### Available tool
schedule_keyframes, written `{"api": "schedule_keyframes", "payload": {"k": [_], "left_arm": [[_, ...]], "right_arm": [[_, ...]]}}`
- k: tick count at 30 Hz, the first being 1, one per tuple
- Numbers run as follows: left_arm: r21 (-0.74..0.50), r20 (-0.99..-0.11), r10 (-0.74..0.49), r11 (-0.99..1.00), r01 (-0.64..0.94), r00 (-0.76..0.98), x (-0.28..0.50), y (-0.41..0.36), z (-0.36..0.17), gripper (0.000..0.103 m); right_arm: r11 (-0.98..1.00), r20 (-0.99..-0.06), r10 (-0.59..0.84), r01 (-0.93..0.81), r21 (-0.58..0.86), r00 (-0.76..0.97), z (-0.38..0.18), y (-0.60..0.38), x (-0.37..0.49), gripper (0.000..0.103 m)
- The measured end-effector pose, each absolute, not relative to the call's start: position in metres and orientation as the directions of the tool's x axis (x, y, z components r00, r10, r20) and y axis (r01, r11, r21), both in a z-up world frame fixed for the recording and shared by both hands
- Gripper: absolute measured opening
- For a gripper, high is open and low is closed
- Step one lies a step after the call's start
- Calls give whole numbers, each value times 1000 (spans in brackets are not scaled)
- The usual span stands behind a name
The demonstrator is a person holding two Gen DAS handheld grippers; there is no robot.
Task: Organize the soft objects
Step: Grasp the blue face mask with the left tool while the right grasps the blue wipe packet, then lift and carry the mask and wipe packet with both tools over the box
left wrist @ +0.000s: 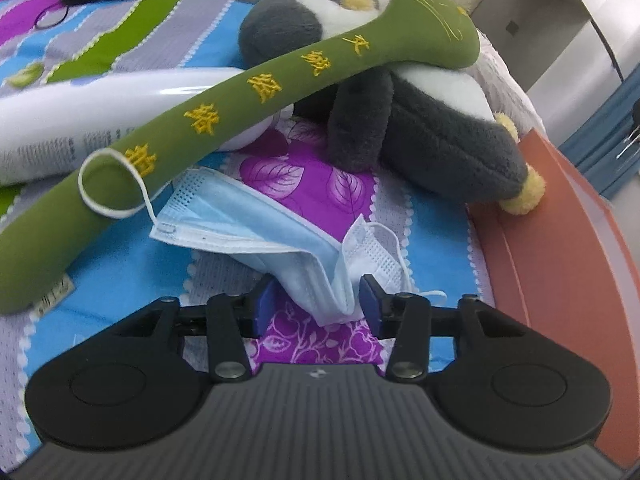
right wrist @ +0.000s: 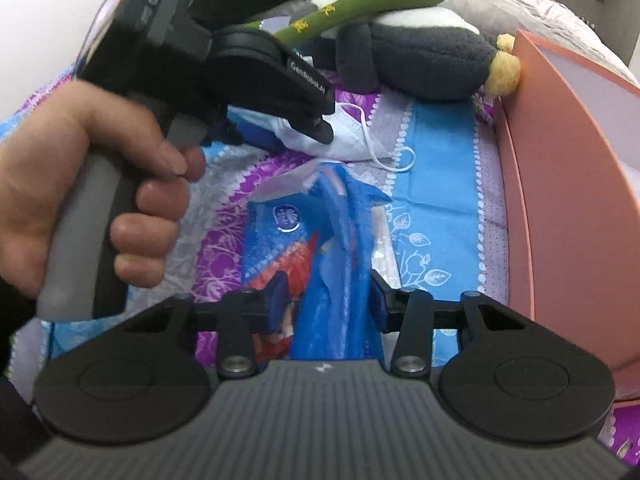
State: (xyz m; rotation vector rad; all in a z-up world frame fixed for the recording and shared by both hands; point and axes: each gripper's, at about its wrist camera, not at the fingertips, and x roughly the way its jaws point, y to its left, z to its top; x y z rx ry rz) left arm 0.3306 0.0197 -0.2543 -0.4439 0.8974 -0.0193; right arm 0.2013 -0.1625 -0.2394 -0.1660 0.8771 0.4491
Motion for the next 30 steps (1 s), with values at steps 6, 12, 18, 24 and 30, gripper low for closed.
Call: {"api": "schedule_keyframes", "payload": {"k": [6,12,18,24,30], "left_arm": [[-319,-760,-161,937,-145,630,335,15,-257,14],[-338,-746,-181,932,-130,641,328,15,-253,9],[-353,-729,-196,929,-115,656,304,19,-229,8],[-330,-714,-162,936,-123,681,267,27,-202,9],[-321,-711,-158,940,-116,685,224,34,-186,9]], "right_arm": [[890,-768,308,-454,24,562,-243,-162,202,31],[900,-751,313,-433,40,582,-231,-165,199,17],[910,-742,308,-413,46,596,-216,-172,189,16],[919,-724,303,-392,50,620,-199,-178,172,16],[924,-716,315,-373,82,623,-191,-181,152,17]]}}
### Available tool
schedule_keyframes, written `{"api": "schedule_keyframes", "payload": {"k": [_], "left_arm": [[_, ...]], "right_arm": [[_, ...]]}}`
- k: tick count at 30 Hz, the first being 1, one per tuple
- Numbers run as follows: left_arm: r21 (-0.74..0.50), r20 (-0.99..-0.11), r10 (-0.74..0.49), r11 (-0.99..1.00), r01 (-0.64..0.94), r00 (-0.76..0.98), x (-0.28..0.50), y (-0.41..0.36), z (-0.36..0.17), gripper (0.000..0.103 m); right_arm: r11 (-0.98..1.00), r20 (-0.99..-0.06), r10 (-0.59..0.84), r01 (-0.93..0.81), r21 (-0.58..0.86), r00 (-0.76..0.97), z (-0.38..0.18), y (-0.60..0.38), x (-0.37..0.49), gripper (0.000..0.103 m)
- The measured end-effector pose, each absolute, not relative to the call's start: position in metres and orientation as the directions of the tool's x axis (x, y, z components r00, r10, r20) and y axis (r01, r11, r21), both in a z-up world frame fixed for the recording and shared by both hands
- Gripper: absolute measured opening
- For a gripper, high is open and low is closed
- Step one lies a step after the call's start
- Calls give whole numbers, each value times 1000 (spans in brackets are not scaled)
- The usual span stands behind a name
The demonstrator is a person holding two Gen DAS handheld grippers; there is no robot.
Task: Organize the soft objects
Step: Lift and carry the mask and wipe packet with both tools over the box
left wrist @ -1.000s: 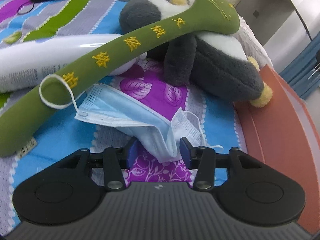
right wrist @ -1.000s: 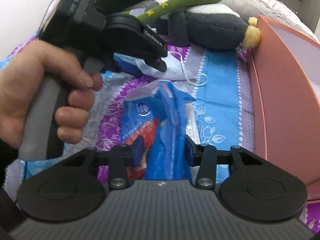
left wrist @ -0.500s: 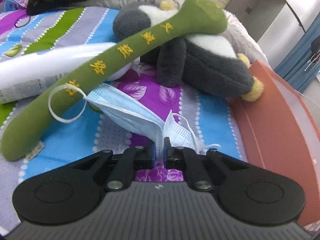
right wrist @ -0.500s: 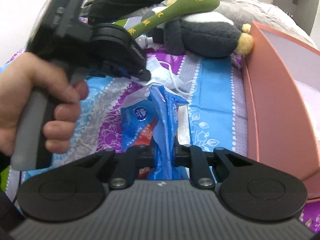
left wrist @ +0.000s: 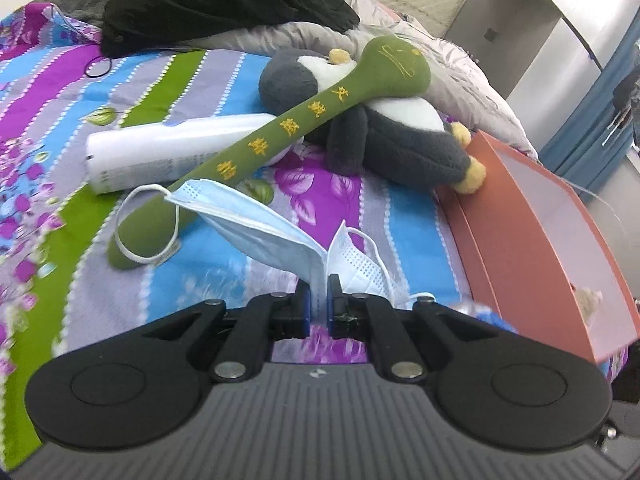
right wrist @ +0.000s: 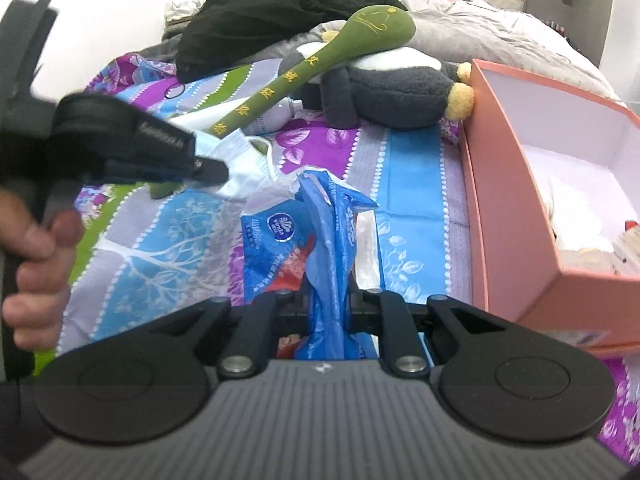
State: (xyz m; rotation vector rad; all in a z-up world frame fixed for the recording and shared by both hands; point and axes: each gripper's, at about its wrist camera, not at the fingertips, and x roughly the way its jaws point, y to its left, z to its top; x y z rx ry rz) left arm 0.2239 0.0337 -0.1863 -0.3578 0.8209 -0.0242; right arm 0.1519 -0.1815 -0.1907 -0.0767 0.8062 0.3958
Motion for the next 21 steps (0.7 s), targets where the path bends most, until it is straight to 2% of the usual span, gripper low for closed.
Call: {"api": "schedule_keyframes", "payload": {"k": [10,21], "left_arm": [[-306,-723,-163,947,-100,672,168,37,-168,9],[-317,-652,-221,948,5,725,168,20,-99,9]], "right_arm": [[928,-678,335,-353,118,655,-166,-189,131,17],[949,-555,308,-289,125,773,-100,-225,139,17]]}}
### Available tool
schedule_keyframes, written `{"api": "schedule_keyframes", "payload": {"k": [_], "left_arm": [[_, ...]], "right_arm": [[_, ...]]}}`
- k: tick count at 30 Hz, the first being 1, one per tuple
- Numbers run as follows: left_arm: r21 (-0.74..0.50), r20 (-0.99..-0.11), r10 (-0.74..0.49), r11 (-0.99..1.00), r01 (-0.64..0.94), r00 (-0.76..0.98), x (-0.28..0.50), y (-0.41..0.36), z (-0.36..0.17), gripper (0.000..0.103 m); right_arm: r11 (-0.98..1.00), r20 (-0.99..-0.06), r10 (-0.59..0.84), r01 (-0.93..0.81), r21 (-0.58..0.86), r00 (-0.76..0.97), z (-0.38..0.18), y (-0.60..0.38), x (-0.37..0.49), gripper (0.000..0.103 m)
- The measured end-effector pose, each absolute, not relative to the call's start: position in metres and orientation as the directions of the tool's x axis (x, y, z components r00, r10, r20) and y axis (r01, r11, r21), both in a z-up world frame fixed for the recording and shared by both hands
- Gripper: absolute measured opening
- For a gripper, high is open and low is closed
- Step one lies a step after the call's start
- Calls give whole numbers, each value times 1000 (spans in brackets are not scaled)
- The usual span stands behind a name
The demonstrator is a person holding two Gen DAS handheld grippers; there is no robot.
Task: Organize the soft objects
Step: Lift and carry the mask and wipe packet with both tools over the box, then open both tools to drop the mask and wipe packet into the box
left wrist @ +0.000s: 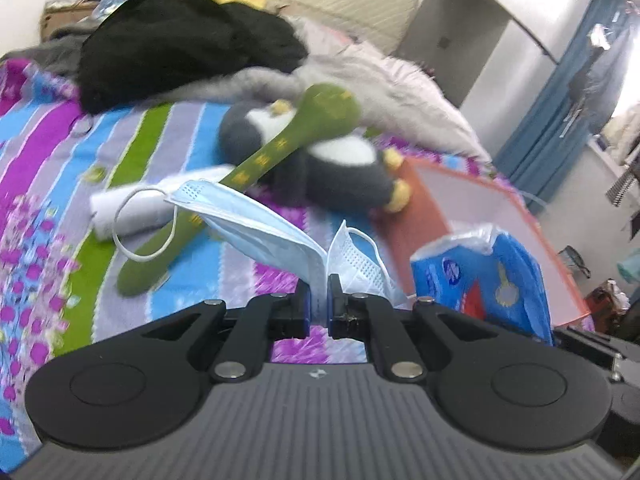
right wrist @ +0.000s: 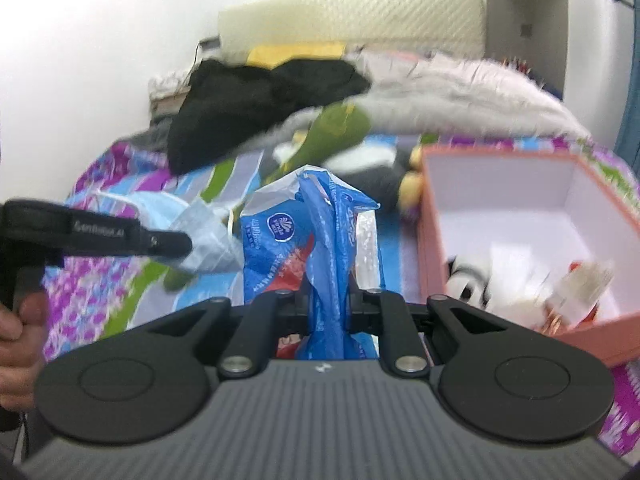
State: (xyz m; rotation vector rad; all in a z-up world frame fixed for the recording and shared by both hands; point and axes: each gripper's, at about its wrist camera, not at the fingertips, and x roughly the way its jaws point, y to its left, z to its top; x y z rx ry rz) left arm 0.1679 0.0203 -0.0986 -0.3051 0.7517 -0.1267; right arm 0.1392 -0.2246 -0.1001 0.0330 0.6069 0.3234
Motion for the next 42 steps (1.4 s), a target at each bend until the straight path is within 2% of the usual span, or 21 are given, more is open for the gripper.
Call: {"api": "schedule_keyframes", "payload": {"k": [10,16,23,26,32,39,42], "left_arm": [[-330,-561,-331,930,162,759,191,-38,-25,9],[-328,-539,-404,909,257,739,217,-85,3,9],[-354,-587,-475,879,320,656,270,-137,3,9],[-350,-628,-489,872,341,606,301,-162,-5,9],[-340,-718,-490,867,364,494,350,-207,-36,9],[-334,-807,-455,877,346,376,399,-241,-77,9],[-274,-844,-397,897,347,361,418,-255,-89,9]], "right_arm": [[969,-383,247,-233,83,890,-16,-272,157,17],[980,-364,199,-179,89,910,2,-309,181,17],[991,-434,129,-102,85,892,-4,-349,221,17],[986,-496,153,-99,133,855,-11,-369,239,17],[990,-610,122,-55,126,783,-36,-395,276,17],[994,-715,67,17,110,696,-76,-424,306,17],[990,-757,72,46,133,649,-95,-436,320,17]]}}
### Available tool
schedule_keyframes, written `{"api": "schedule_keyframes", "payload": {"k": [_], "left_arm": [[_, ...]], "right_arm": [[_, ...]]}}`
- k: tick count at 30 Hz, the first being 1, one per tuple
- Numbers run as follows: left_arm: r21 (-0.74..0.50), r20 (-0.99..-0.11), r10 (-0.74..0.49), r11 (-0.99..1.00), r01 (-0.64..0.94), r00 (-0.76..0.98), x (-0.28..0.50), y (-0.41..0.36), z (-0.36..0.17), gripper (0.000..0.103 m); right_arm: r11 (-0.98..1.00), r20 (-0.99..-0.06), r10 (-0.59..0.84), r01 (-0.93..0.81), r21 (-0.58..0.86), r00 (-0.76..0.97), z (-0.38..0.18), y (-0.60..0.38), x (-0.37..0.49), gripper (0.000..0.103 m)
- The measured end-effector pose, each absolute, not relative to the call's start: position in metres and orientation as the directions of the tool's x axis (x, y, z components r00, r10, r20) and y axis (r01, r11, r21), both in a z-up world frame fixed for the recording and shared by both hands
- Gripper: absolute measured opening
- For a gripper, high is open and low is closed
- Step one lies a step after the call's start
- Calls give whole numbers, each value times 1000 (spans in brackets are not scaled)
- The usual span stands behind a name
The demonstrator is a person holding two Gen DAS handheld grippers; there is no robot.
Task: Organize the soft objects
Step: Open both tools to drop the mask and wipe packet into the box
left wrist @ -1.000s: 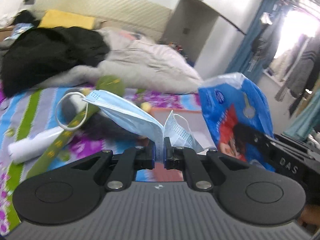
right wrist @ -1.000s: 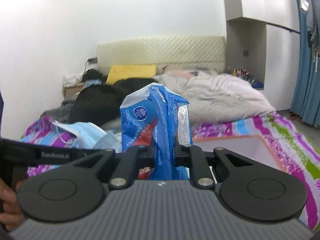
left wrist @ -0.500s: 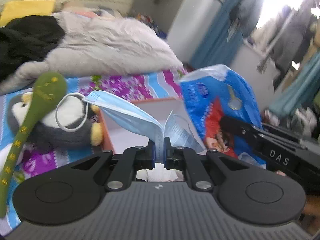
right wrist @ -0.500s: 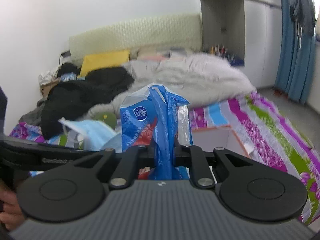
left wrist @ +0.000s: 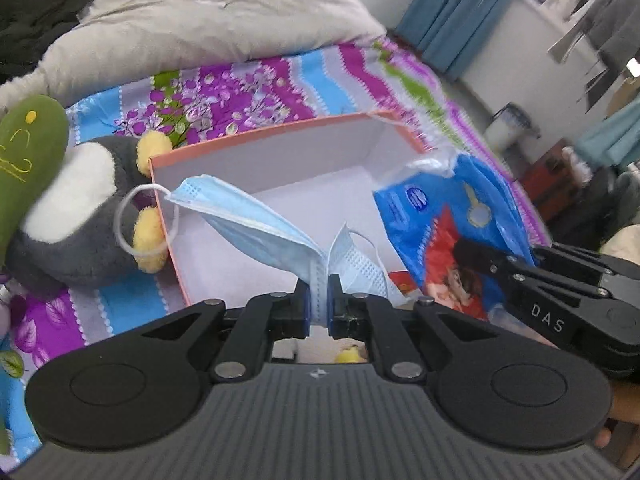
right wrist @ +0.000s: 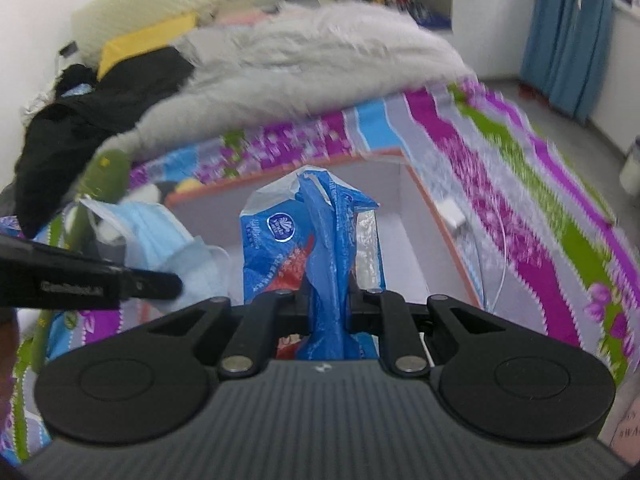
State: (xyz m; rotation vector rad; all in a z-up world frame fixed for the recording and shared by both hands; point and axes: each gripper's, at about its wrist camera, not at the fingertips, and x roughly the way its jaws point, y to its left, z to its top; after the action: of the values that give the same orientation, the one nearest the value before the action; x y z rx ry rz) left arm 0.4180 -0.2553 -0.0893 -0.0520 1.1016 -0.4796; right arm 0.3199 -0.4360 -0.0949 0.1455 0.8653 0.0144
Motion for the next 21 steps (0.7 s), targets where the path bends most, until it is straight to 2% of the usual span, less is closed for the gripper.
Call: {"api": "schedule_keyframes", "payload": {"k": [10,12,14,16,21], "left_arm": [[-242,-892,-343,912,331,295,439,-274,-127,10],[-237,-897,-334,916,323,290,435,-273,-130,23],[-231,-898,-331,915,330,289,433,-272,-129,50],[-222,-894,-328,915,336,305,430,-271,-125,51],[-210,-869,-338,913,349,360,421,-262,-99,51]], "right_arm": [[986,-815,88,67,153,573,-138,-446,327,19],[986,-818,83,75,152,569,-141,-447,325,22],[983,-819,73,99,156,570,-141,-451,324,40],[980,-812,65,117,162,580,-136,-454,322,44],[979,-779,48,124,159,625,-115,-456,310,44]]}}
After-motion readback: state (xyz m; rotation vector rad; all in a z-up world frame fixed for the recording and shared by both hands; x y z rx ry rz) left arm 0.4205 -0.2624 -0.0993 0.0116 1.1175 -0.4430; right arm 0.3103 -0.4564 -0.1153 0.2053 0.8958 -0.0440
